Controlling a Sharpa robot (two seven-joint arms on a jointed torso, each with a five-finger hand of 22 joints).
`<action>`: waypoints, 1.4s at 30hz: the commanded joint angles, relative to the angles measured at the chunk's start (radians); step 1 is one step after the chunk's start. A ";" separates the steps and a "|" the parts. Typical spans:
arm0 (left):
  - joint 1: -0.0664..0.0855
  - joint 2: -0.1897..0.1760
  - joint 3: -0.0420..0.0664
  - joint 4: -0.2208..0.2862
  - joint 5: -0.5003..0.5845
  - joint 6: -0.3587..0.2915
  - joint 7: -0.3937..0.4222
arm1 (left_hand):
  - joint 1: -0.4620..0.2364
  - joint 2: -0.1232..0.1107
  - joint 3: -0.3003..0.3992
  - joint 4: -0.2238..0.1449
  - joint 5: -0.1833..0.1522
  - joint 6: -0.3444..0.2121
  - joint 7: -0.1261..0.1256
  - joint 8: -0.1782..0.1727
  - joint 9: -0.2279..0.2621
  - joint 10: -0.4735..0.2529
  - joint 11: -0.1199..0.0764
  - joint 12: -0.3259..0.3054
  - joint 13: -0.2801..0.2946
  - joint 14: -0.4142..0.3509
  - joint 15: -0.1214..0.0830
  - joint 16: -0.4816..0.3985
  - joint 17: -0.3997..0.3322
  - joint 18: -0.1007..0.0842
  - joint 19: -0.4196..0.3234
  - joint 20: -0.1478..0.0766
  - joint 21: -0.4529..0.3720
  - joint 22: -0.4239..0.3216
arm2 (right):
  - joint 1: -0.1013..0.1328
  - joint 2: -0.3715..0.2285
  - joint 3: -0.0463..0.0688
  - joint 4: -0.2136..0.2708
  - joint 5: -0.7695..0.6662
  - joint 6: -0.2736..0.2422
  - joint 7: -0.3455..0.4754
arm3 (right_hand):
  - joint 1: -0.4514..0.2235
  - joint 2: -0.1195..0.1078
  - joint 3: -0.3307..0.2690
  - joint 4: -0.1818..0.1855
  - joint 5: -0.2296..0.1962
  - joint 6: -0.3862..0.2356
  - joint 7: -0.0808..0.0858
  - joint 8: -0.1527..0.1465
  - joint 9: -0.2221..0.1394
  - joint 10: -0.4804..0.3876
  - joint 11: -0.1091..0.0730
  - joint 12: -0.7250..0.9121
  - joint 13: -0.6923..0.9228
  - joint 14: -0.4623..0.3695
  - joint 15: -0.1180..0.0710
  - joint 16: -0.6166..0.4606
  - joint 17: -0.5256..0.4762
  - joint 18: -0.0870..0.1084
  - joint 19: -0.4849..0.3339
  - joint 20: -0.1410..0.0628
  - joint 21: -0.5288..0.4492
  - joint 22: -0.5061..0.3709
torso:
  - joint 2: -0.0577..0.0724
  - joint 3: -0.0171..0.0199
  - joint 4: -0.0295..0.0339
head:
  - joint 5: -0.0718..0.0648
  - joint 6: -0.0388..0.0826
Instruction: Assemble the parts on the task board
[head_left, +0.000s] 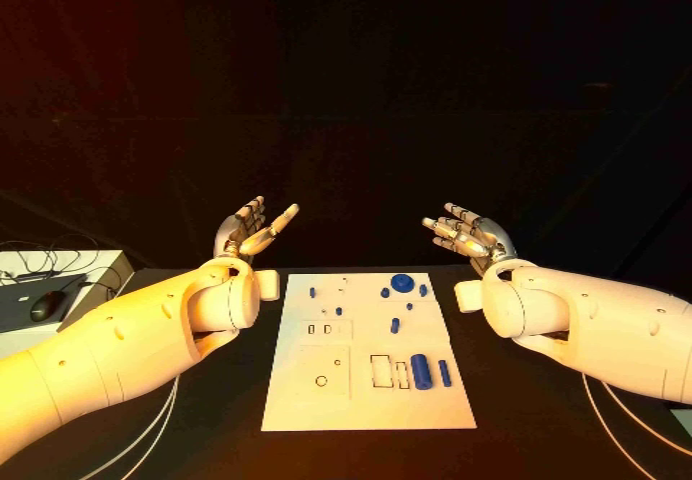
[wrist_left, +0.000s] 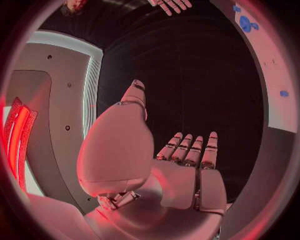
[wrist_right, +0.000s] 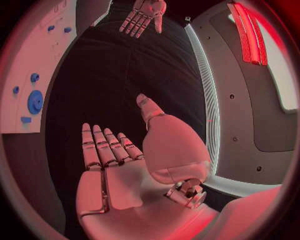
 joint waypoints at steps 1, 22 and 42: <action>-0.001 0.006 0.004 -0.009 -0.056 0.083 -0.038 | 0.051 -0.009 -0.002 0.016 0.007 0.018 0.016 0.007 0.002 0.016 0.003 0.006 0.002 0.005 0.014 0.007 0.002 0.012 0.007 0.017 0.008 0.002 | 0.016 0.004 -0.009 -0.024 -0.071 0.167 -0.071 | 0.057 0.003 0.005 -0.021 0.009 0.024 0.139 0.005 0.002 0.029 0.005 0.006 0.003 0.031 0.006 0.008 0.003 0.018 0.022 0.005 0.006 0.002 | 0.000 -0.0001 0.0004 | 0.000 0.000; -0.031 -0.061 0.001 0.065 -0.138 0.222 -0.045 | 0.051 0.225 0.046 -0.117 -0.021 0.706 0.045 0.040 0.034 0.869 -0.021 0.042 0.036 0.987 -0.088 0.068 0.063 0.137 0.689 -0.065 0.231 0.057 | 0.023 0.014 -0.018 -0.089 -0.828 0.145 -0.122 | 0.177 -0.007 0.076 -0.152 -0.036 0.785 0.027 0.044 0.038 0.862 -0.164 0.034 0.029 0.970 -0.216 0.098 0.058 0.047 0.660 -0.203 0.273 0.098 | 0.015 -0.0067 0.0134 | -0.008 -0.038; -0.074 -0.170 0.012 0.297 -0.185 0.292 -0.039 | 0.060 0.253 0.029 -0.182 -0.020 0.785 0.029 0.042 0.037 0.960 -0.063 0.041 0.037 1.131 -0.175 0.342 0.363 0.053 0.830 -0.240 0.486 0.172 | 0.032 0.081 -0.006 -0.168 -1.326 0.106 -0.392 | 0.128 -0.132 0.075 -0.099 -0.038 0.798 0.007 0.041 0.041 0.840 -0.177 0.036 0.035 1.012 -0.266 0.830 0.738 0.089 1.029 -0.306 0.850 0.618 | 0.087 -0.0301 0.0620 | -0.060 -0.032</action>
